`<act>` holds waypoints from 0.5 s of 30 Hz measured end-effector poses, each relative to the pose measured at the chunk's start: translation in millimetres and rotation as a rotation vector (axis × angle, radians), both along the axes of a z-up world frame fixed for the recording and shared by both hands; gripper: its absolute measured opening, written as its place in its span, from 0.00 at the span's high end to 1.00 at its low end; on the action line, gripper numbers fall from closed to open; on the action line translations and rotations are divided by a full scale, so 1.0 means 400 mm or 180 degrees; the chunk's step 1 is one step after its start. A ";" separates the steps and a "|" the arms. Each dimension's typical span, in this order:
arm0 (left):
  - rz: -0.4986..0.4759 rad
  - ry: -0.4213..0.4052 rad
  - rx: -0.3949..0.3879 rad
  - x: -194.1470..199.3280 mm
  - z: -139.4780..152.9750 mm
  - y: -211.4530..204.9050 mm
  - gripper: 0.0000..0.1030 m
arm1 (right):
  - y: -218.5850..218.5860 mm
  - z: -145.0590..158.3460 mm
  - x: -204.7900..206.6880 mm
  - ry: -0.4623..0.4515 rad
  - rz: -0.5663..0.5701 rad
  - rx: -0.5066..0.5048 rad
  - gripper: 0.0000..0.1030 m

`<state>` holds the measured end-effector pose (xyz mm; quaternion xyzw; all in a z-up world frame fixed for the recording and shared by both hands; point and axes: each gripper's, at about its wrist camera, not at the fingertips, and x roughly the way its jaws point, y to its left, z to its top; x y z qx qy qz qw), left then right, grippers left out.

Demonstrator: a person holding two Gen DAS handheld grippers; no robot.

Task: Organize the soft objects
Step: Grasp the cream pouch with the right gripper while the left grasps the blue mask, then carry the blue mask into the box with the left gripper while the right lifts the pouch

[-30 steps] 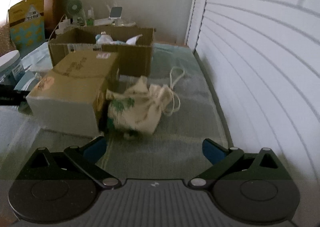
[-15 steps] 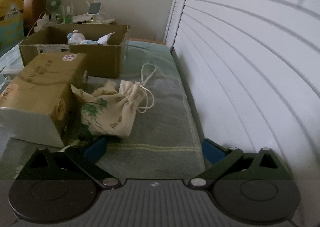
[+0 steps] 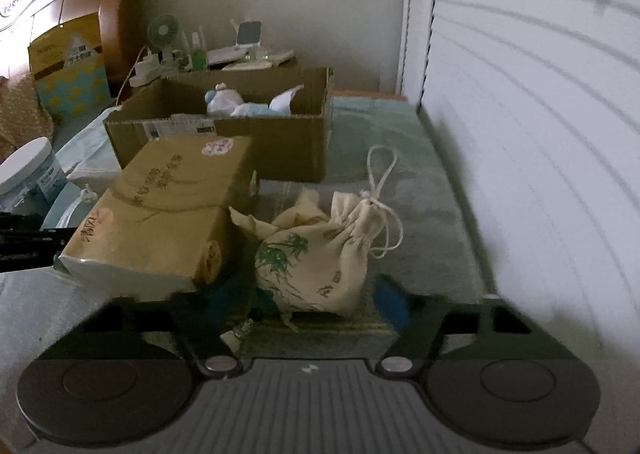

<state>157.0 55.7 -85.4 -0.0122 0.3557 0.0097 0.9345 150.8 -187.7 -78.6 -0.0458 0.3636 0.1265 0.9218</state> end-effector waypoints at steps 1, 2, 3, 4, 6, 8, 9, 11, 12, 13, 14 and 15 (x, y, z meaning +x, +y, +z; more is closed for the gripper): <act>-0.0001 0.0001 -0.0002 -0.001 0.000 0.000 0.55 | -0.001 -0.002 0.004 0.0023 -0.0020 0.0014 0.41; 0.0002 0.0003 -0.0001 0.000 0.000 0.000 0.55 | -0.003 -0.001 0.001 0.0010 -0.0026 0.0032 0.41; 0.0001 0.0001 0.0001 -0.001 0.000 0.000 0.55 | -0.003 0.002 -0.003 0.0005 -0.0027 0.0041 0.42; 0.0004 0.0001 -0.0001 -0.001 0.000 0.000 0.55 | -0.004 0.005 -0.008 -0.0002 -0.0040 0.0027 0.42; 0.0004 0.0001 -0.0001 -0.001 0.001 0.000 0.55 | -0.007 0.014 -0.024 -0.0018 -0.0102 -0.0048 0.42; 0.0003 0.0003 -0.0001 -0.001 0.001 0.000 0.55 | -0.009 0.023 -0.042 -0.0008 -0.0189 -0.0189 0.42; 0.0002 0.0003 -0.0003 -0.001 0.001 0.000 0.55 | -0.012 0.026 -0.050 0.0004 -0.0222 -0.0242 0.42; -0.0003 0.0007 -0.0002 -0.002 0.000 0.000 0.55 | -0.017 0.029 -0.063 0.0018 -0.0218 -0.0256 0.40; 0.0000 0.0008 -0.0009 -0.002 0.000 0.001 0.55 | -0.020 0.030 -0.066 0.0010 -0.0211 -0.0247 0.36; 0.0003 0.0009 -0.0013 -0.001 0.000 0.002 0.55 | -0.023 0.029 -0.065 -0.0003 -0.0206 -0.0243 0.33; 0.0004 0.0012 -0.0012 -0.001 0.000 0.001 0.55 | -0.023 0.026 -0.060 -0.0004 -0.0206 -0.0252 0.27; 0.0002 0.0014 -0.0009 -0.001 0.000 0.001 0.55 | -0.023 0.024 -0.054 -0.0021 -0.0221 -0.0249 0.26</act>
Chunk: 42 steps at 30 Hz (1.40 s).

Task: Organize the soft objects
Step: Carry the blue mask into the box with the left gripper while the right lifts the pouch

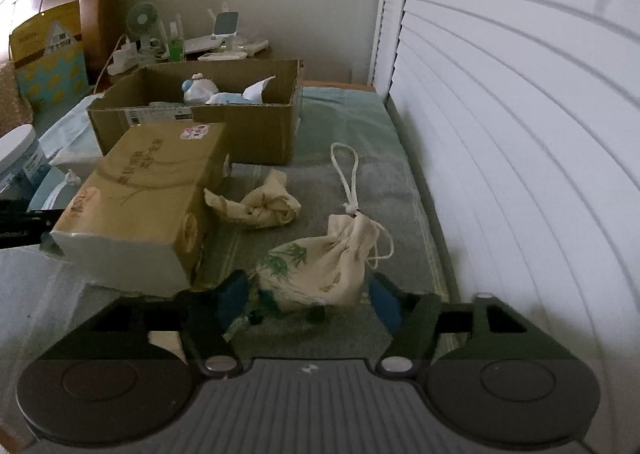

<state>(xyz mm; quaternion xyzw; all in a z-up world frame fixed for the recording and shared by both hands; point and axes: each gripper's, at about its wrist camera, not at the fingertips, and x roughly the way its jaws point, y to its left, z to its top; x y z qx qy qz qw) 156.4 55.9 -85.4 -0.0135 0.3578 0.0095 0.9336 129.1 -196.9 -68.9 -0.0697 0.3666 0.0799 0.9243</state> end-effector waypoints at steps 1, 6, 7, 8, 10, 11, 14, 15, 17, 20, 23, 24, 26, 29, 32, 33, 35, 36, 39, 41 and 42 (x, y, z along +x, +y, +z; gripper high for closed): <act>-0.0001 0.0003 0.0002 0.000 0.000 0.000 0.55 | 0.000 -0.002 0.006 -0.0012 0.0001 0.0013 0.26; -0.0037 0.0026 0.0018 0.004 0.003 -0.001 0.56 | -0.003 -0.020 0.043 0.0096 -0.0018 0.0067 0.34; -0.0046 0.0030 0.0014 0.003 0.004 0.001 0.58 | -0.002 -0.021 0.045 0.0118 -0.0039 0.0065 0.35; -0.0060 0.0033 0.0008 0.004 0.006 0.003 0.60 | -0.002 -0.019 0.043 0.0119 -0.0052 0.0066 0.36; -0.0110 0.0039 0.0010 0.003 0.011 0.007 0.64 | 0.004 -0.012 0.035 0.0092 -0.0053 0.0024 0.37; -0.0143 0.0045 0.0017 0.003 0.015 0.008 0.64 | 0.006 -0.006 0.029 0.0073 -0.0043 -0.0003 0.38; -0.0283 0.0072 0.0052 -0.002 0.028 0.011 0.65 | 0.008 0.017 0.011 0.0003 -0.0036 -0.0016 0.38; -0.0334 0.0082 0.0076 -0.005 0.034 0.012 0.65 | 0.007 0.027 0.005 -0.0029 -0.0033 -0.0010 0.39; -0.0464 0.0106 0.0116 -0.014 0.050 0.016 0.65 | 0.007 0.049 -0.011 -0.0098 -0.0015 0.0011 0.39; -0.0646 0.0167 0.0115 -0.024 0.079 0.025 0.65 | 0.006 0.080 -0.031 -0.0189 0.0008 0.0047 0.39; -0.0789 0.0190 0.0123 -0.032 0.117 0.031 0.65 | 0.008 0.111 -0.052 -0.0289 0.0024 0.0069 0.39; -0.0821 0.0188 0.0129 -0.034 0.131 0.032 0.65 | 0.008 0.121 -0.057 -0.0308 0.0033 0.0094 0.40; -0.0902 0.0162 0.0147 -0.038 0.161 0.032 0.65 | 0.009 0.140 -0.069 -0.0360 0.0040 0.0114 0.40; -0.0972 0.0094 0.0152 -0.035 0.206 0.028 0.65 | 0.008 0.170 -0.088 -0.0442 0.0069 0.0167 0.40; -0.1005 0.0035 0.0080 -0.015 0.247 0.021 0.65 | 0.009 0.201 -0.104 -0.0531 0.0086 0.0205 0.40; -0.1009 0.0006 0.0051 -0.005 0.260 0.019 0.65 | 0.010 0.209 -0.107 -0.0553 0.0092 0.0208 0.40; -0.1013 -0.0052 -0.0019 0.022 0.286 0.014 0.65 | 0.012 0.227 -0.116 -0.0623 0.0107 0.0195 0.40; -0.1002 -0.0083 -0.0044 0.040 0.298 0.008 0.65 | 0.012 0.233 -0.120 -0.0643 0.0113 0.0189 0.40; -0.0922 -0.0139 -0.0131 0.107 0.321 -0.009 0.64 | 0.015 0.249 -0.127 -0.0699 0.0133 0.0184 0.40; -0.0826 -0.0129 -0.0212 0.162 0.327 -0.018 0.64 | 0.015 0.257 -0.130 -0.0731 0.0136 0.0185 0.40; -0.0769 -0.0123 -0.0248 0.187 0.326 -0.019 0.64 | 0.015 0.261 -0.131 -0.0747 0.0142 0.0195 0.40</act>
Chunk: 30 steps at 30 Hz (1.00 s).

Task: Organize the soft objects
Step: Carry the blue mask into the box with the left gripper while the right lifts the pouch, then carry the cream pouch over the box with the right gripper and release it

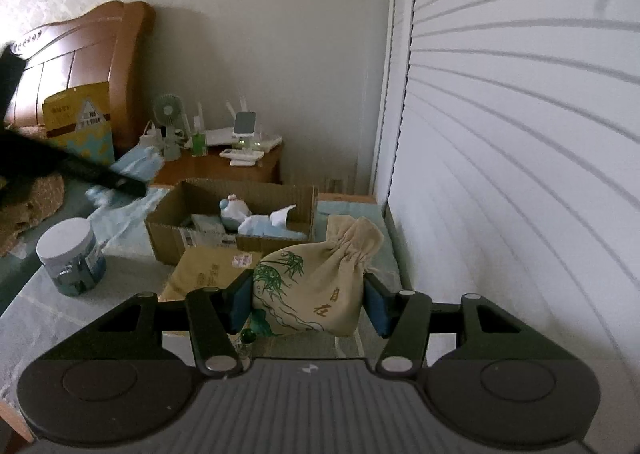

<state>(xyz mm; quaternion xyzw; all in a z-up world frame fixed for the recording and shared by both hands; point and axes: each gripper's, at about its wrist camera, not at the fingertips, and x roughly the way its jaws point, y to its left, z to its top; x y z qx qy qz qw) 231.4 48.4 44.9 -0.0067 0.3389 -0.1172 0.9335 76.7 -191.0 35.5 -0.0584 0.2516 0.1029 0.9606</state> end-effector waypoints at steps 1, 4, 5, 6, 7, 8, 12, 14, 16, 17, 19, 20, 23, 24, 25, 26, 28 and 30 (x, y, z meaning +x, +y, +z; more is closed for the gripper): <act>0.0062 0.0012 -0.0021 0.025 -0.003 -0.003 0.64 | -0.001 0.003 -0.001 -0.0013 0.0004 0.0006 0.40; 0.0228 0.0080 -0.0005 0.101 -0.021 -0.013 0.64 | -0.004 0.009 -0.002 -0.0032 -0.0003 0.0012 0.40; 0.0271 0.0098 0.0016 0.117 -0.027 -0.014 0.64 | -0.006 0.010 0.000 -0.0032 -0.0010 0.0017 0.40; 0.0310 0.0118 0.0007 0.133 -0.036 -0.015 0.64 | -0.007 0.010 0.000 -0.0035 -0.0017 0.0021 0.40; 0.0361 0.0145 -0.0002 0.150 -0.046 -0.013 0.64 | -0.008 0.010 0.001 -0.0039 -0.0017 0.0020 0.40; 0.0422 0.0186 -0.0007 0.166 -0.057 -0.011 0.64 | -0.010 0.010 0.004 -0.0036 -0.0023 0.0019 0.40; 0.0603 0.0319 0.0030 0.201 -0.099 -0.009 0.57 | -0.014 0.005 0.014 -0.0021 -0.0043 0.0023 0.40; 0.0709 0.0319 0.0076 0.207 -0.114 -0.009 0.32 | -0.014 0.001 0.019 -0.0011 -0.0044 0.0028 0.40; 0.0819 0.0235 0.0138 0.204 -0.117 -0.008 0.10 | -0.012 -0.001 0.022 -0.0001 -0.0046 0.0033 0.40; 0.0838 0.0171 0.0169 0.199 -0.114 -0.008 0.10 | -0.011 -0.002 0.023 0.0005 -0.0049 0.0031 0.40; 0.0769 0.0146 0.0229 0.189 -0.107 -0.009 0.10 | -0.011 -0.001 0.027 0.0014 -0.0058 0.0030 0.40; 0.0740 0.0114 0.0249 0.182 -0.101 -0.011 0.10 | -0.010 -0.001 0.027 0.0018 -0.0059 0.0031 0.40; 0.0576 -0.0030 0.0341 0.138 -0.083 -0.013 0.09 | -0.009 0.002 0.030 0.0035 -0.0068 0.0047 0.40; 0.0517 -0.0086 0.0369 0.119 -0.077 -0.014 0.07 | -0.009 0.003 0.032 0.0040 -0.0066 0.0056 0.40; 0.0457 -0.0138 0.0399 0.094 -0.072 -0.017 0.05 | -0.009 0.005 0.034 0.0050 -0.0071 0.0073 0.40; 0.0400 -0.0180 0.0405 0.073 -0.069 -0.022 0.05 | -0.010 0.006 0.037 0.0066 -0.0075 0.0093 0.40; 0.0291 -0.0247 0.0427 0.032 -0.067 -0.028 0.04 | -0.011 0.014 0.043 0.0098 -0.0072 0.0154 0.40; 0.0244 -0.0286 0.0441 -0.013 -0.073 -0.032 0.03 | -0.011 0.022 0.050 0.0119 -0.0060 0.0190 0.40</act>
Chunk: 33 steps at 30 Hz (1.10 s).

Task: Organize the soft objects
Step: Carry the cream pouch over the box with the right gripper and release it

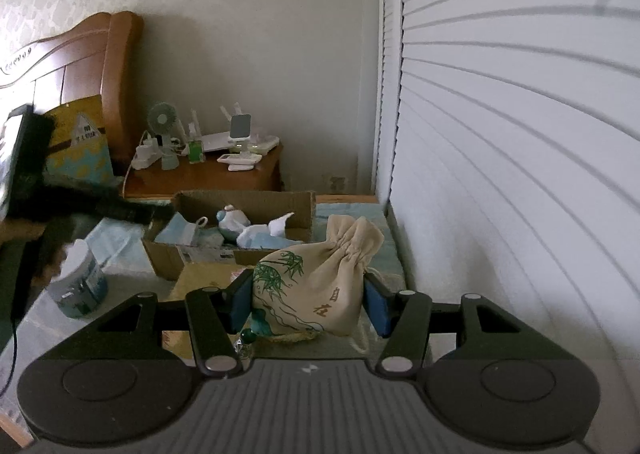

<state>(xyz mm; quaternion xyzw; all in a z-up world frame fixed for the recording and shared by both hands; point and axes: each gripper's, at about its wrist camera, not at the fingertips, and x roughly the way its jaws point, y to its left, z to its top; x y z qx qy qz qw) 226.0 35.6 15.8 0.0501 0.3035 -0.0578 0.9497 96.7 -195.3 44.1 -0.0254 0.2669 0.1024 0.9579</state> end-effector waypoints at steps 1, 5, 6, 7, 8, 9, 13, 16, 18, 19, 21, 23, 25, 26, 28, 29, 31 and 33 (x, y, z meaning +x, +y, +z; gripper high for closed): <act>-0.0059 -0.0007 -0.0002 -0.023 -0.005 -0.001 0.03 | 0.004 0.006 0.002 -0.0003 0.0004 0.0005 0.40; -0.0110 0.0010 -0.0003 -0.106 -0.024 -0.001 0.03 | 0.030 0.034 0.019 0.0009 0.0055 -0.0033 0.40; -0.0109 -0.0027 -0.0006 -0.128 -0.026 0.001 0.03 | 0.039 0.042 0.025 0.0021 0.0071 -0.0044 0.40; -0.0118 -0.0065 -0.0017 -0.148 -0.026 0.003 0.03 | 0.049 0.050 0.032 0.0031 0.0095 -0.0051 0.40; -0.0120 -0.0115 -0.0023 -0.170 -0.026 0.007 0.03 | 0.059 0.061 0.039 0.0034 0.0114 -0.0053 0.40; -0.0112 -0.0165 -0.0021 -0.190 -0.026 0.010 0.03 | 0.069 0.071 0.048 0.0043 0.0135 -0.0052 0.40; -0.0093 -0.0308 -0.0010 -0.261 -0.024 0.024 0.03 | 0.112 0.112 0.103 0.0147 0.0160 0.0019 0.40; -0.0033 -0.0341 -0.0089 -0.301 -0.030 0.041 0.03 | 0.147 0.139 0.151 0.0237 0.0144 0.0080 0.40; -0.0004 -0.0312 -0.0173 -0.321 -0.039 0.054 0.03 | 0.175 0.156 0.184 0.0284 0.0146 0.0134 0.40; 0.0000 -0.0303 -0.0200 -0.330 -0.045 0.059 0.03 | 0.188 0.164 0.200 0.0306 0.0153 0.0169 0.40; 0.0066 -0.0281 -0.0221 -0.343 -0.055 0.070 0.03 | 0.213 0.179 0.233 0.0350 0.0159 0.0257 0.40; 0.0098 -0.0254 -0.0241 -0.352 -0.066 0.081 0.03 | 0.238 0.186 0.264 0.0400 0.0159 0.0337 0.40; 0.0140 -0.0226 -0.0263 -0.358 -0.074 0.093 0.03 | 0.266 0.188 0.294 0.0448 0.0150 0.0408 0.40; 0.0156 -0.0209 -0.0272 -0.359 -0.078 0.098 0.03 | 0.279 0.186 0.309 0.0468 0.0143 0.0447 0.40; 0.0203 -0.0177 -0.0285 -0.366 -0.088 0.107 0.03 | 0.302 0.179 0.339 0.0516 0.0086 0.0518 0.40; 0.0214 -0.0161 -0.0288 -0.368 -0.093 0.110 0.03 | 0.311 0.172 0.355 0.0553 0.0049 0.0569 0.40; 0.0233 -0.0136 -0.0295 -0.368 -0.100 0.117 0.03 | 0.327 0.153 0.382 0.0639 -0.0011 0.0634 0.40; 0.0255 -0.0117 -0.0308 -0.365 -0.105 0.124 0.03 | 0.339 0.127 0.410 0.0718 -0.0107 0.0663 0.40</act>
